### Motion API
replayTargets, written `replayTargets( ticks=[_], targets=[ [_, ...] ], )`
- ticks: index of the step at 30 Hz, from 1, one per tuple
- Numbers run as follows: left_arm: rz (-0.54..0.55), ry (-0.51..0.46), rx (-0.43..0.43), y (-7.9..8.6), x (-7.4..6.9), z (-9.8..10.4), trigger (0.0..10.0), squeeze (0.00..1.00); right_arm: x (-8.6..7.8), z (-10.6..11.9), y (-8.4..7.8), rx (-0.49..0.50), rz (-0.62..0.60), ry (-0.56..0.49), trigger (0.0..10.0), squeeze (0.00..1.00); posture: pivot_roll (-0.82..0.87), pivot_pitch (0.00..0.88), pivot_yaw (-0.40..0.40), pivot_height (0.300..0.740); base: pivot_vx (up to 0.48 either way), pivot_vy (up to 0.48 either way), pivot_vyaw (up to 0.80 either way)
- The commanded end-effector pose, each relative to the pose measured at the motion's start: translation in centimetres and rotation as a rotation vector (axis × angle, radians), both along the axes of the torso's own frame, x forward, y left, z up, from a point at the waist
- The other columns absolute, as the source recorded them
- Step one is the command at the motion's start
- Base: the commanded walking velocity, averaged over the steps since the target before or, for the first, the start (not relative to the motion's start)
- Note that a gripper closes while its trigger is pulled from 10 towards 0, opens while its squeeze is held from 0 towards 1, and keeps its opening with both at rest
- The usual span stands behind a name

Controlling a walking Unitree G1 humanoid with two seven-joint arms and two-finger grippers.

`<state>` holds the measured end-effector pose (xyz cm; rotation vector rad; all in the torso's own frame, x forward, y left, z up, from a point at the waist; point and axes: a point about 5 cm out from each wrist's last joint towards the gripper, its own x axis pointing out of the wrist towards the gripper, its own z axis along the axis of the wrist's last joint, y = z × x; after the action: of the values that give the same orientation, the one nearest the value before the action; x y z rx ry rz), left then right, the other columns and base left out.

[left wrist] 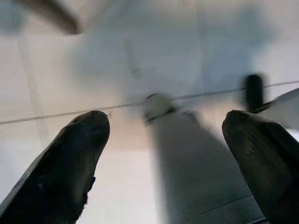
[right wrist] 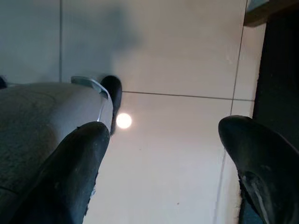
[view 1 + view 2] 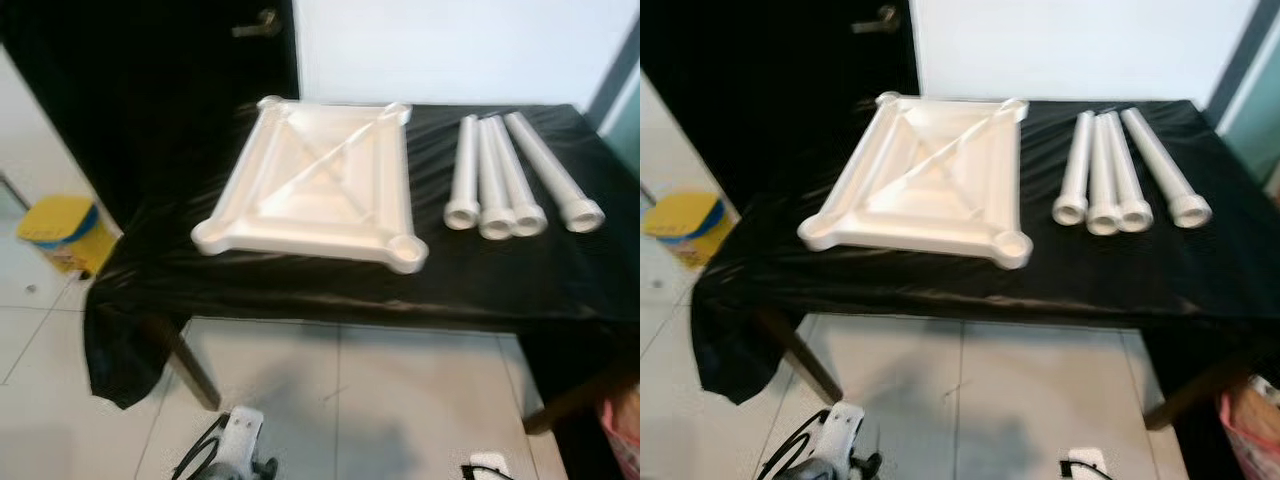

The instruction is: Building children table

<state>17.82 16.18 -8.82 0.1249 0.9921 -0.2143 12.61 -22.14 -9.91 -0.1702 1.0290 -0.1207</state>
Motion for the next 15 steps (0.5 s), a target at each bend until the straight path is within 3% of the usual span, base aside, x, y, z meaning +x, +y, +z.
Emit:
replayTargets(
  ticks=[1,10,14,15],
  targets=[
    [-0.027,-0.015,-0.032,-0.9,0.2,0.1,10.0,0.00,-0.6,-0.5,1.3,0.043,0.008,0.025,10.0,0.00,0.00,0.000,0.044,0.740,0.000,0.000,0.00],
    [-0.123,-0.143,-0.067,-1.5,1.0,0.9,10.0,0.00,2.1,0.7,1.0,0.051,-0.005,-0.110,10.0,0.00,0.00,0.000,0.042,0.740,0.000,0.000,0.00],
    [-0.191,-0.347,-0.163,-4.2,5.6,4.1,10.0,0.00,4.8,2.1,1.5,0.068,0.056,-0.248,10.0,0.00,0.00,0.000,0.041,0.740,0.000,0.000,0.00],
    [-0.191,-0.347,-0.163,-4.2,5.6,4.1,10.0,0.00,4.8,2.1,1.5,0.068,0.056,-0.248,10.0,0.00,0.00,0.000,0.041,0.740,0.000,0.000,0.00]
  ],
)
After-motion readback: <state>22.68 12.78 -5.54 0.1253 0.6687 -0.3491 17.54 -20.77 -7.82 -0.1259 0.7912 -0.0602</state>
